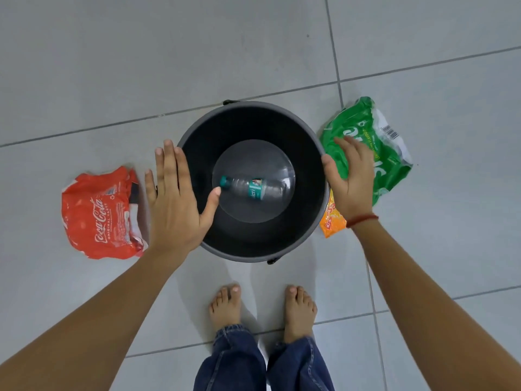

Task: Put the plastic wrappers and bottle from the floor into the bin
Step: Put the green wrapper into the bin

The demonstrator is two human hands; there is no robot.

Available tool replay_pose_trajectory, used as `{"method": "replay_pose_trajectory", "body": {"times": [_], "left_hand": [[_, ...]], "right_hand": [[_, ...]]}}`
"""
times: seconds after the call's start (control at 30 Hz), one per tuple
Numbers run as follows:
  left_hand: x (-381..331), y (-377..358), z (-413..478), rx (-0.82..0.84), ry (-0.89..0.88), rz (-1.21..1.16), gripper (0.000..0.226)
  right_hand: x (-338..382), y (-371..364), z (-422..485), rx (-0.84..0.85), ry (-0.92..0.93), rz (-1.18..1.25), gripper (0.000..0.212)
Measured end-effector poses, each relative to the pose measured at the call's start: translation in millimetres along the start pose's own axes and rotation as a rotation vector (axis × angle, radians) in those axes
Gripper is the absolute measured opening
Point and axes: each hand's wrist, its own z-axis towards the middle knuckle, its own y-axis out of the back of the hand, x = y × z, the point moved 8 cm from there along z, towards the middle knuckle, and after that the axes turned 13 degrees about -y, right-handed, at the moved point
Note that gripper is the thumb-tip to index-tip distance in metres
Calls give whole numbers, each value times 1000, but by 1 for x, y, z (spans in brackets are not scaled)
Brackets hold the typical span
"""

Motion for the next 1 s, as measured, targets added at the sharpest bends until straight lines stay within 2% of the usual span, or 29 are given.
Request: {"method": "replay_pose_trajectory", "body": {"times": [0.03,0.1,0.13,0.17,0.27,0.33,0.4,0.47,0.53,0.7,0.8,0.9,1.0], "left_hand": [[0,0,1,-10,-1,-3,83],[0,-3,0,-18,-1,-10,83],[1,-3,1,-25,-1,-22,83],[1,-3,0,-33,0,-38,83],[1,-5,-1,-53,-2,-77,83],[0,-4,-1,-67,-6,-88,83],[1,-5,-1,-76,-9,-98,83],[1,-5,-1,-74,-8,-94,84],[1,-5,-1,-62,-7,-76,84],[1,-8,-2,-38,-11,-68,83],[3,-7,-3,-29,-8,-92,80],[2,-3,-1,-54,-21,-187,75],[3,4,-2,-105,-18,-327,66]], "right_hand": [[0,-3,8,10,2,125,56],[-18,-3,30,-102,-106,275,59],[-30,-6,41,-139,-175,213,66],[-47,-15,50,-117,-232,32,75],[-111,-55,56,163,-338,-584,99],[-137,-67,49,248,-349,-720,92],[-140,-66,48,187,-300,-724,64],[-131,-62,46,130,-235,-695,35],[-119,-51,41,98,-190,-643,28],[-52,26,-2,-163,-160,-334,54],[20,62,-58,-234,8,-257,60],[78,48,-103,-143,184,-458,60],[87,-3,-115,40,142,-734,55]]}}
